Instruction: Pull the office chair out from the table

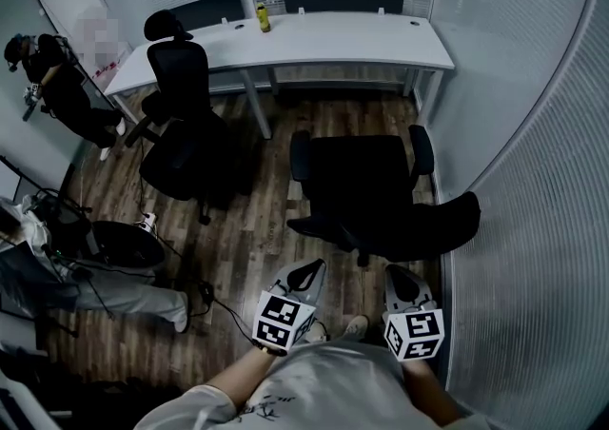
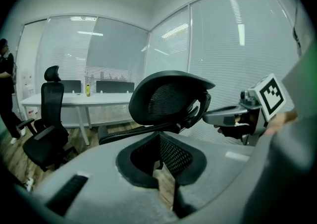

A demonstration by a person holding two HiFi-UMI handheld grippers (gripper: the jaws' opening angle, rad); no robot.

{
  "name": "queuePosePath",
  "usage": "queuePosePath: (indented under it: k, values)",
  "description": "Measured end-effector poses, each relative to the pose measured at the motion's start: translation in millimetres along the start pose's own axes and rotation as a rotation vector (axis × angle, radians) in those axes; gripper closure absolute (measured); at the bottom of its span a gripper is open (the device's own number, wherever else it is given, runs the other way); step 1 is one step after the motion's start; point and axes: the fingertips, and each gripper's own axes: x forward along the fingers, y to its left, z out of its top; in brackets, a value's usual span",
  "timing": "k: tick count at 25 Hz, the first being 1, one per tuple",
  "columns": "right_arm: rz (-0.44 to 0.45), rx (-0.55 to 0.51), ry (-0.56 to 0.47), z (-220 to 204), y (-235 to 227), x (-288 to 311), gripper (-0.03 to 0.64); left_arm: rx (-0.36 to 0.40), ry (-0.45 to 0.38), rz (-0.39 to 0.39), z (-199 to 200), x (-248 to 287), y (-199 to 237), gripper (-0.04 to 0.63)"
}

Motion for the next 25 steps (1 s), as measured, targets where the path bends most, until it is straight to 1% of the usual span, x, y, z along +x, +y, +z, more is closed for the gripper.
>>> queuePosePath:
  k: [5,10,15,19,25]
  values:
    - [0.015,0.004,0.003,1.8,1.8,-0.2,0.609,-0.022,-0.017,-0.003,7.4,1.9,-5.7,0.584]
    - [0.03,0.003,0.01,-1.4,4.9,1.9,0.609,0.012,-0.008,0.004,3.6,4.2,-5.0,0.584]
    - [0.046,0.002,0.018,-2.7,11.2,3.6,0.609,0.009,0.001,0.001,1.1,2.4,-3.7,0.584]
    - [0.06,-0.001,0.029,-7.0,13.9,4.4,0.609,0.046,0.011,0.008,-1.1,2.9,-5.5,0.584]
    - [0.069,-0.003,0.046,-13.1,18.0,1.6,0.609,0.031,0.021,-0.002,-7.9,0.6,-9.2,0.584]
